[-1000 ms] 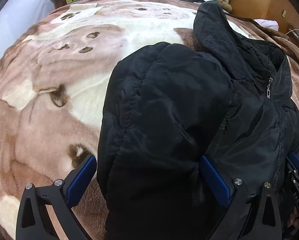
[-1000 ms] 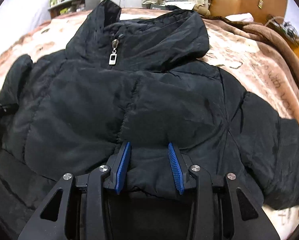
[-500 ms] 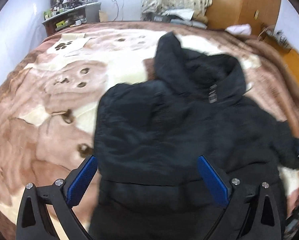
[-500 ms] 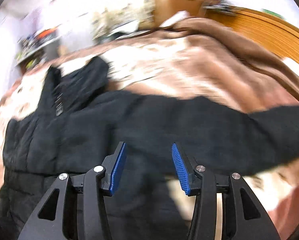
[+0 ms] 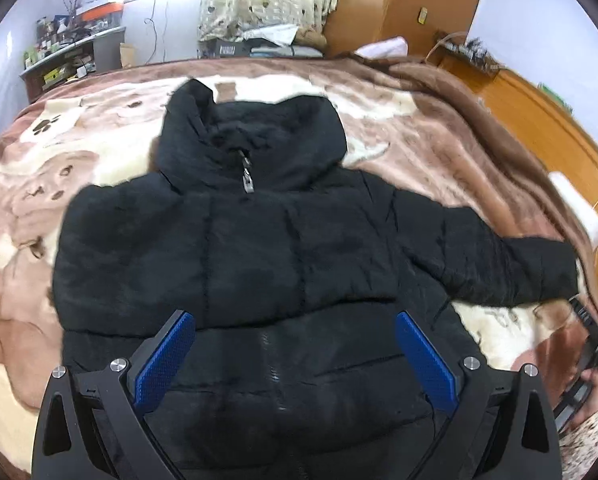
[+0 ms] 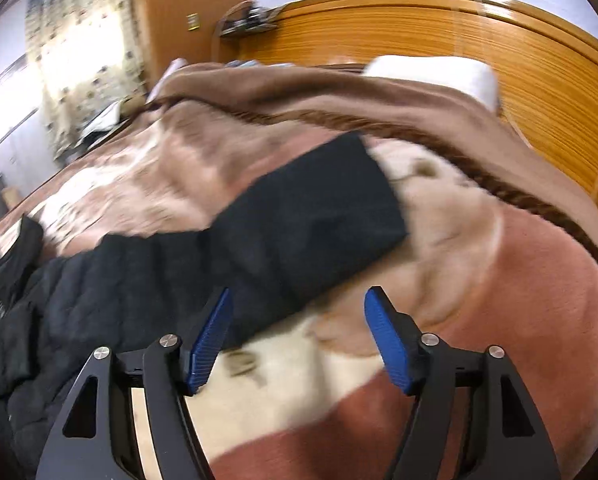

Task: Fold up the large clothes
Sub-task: 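Move the right tool to the other sleeve cuff and grasp it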

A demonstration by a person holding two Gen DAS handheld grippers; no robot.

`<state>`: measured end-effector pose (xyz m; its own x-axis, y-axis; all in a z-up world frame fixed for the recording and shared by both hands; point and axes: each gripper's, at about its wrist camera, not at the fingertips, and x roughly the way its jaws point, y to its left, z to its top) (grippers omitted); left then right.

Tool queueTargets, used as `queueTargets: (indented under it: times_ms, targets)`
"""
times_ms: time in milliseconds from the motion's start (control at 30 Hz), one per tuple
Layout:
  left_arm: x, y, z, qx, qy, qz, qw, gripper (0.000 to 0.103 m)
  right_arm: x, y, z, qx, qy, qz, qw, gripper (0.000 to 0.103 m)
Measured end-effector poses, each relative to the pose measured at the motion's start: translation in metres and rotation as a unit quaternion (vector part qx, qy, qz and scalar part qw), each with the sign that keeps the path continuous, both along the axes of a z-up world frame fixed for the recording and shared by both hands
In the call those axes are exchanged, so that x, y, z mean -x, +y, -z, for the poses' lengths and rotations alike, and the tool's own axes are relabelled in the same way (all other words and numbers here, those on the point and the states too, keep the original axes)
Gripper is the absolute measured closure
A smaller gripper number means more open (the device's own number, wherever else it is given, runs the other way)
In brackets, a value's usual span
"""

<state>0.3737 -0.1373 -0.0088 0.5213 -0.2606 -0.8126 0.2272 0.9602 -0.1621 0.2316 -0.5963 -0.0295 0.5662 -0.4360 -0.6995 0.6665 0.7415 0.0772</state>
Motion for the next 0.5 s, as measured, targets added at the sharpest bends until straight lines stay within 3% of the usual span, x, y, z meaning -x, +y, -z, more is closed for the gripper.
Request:
queueTargets:
  times_ms: [100,267,500]
  targets:
    - [-0.001,-0.009,0.02,0.008,0.02,-0.001,0.9998,0.002,-0.001,-0.022,0.006,-0.015,-0.002,0.022,1.0,0.033]
    - [-0.004,-0.011,0.045,-0.034,0.031,-0.005,0.9989,0.002,-0.013,-0.038,0.012,-0.013,0.008,0.026,1.0,0.033]
    - [-0.011,0.008,0.056,-0.039,0.035,-0.025,0.9983,0.002,-0.029,-0.041,0.015,-0.007,0.014,0.024,1.0,0.035]
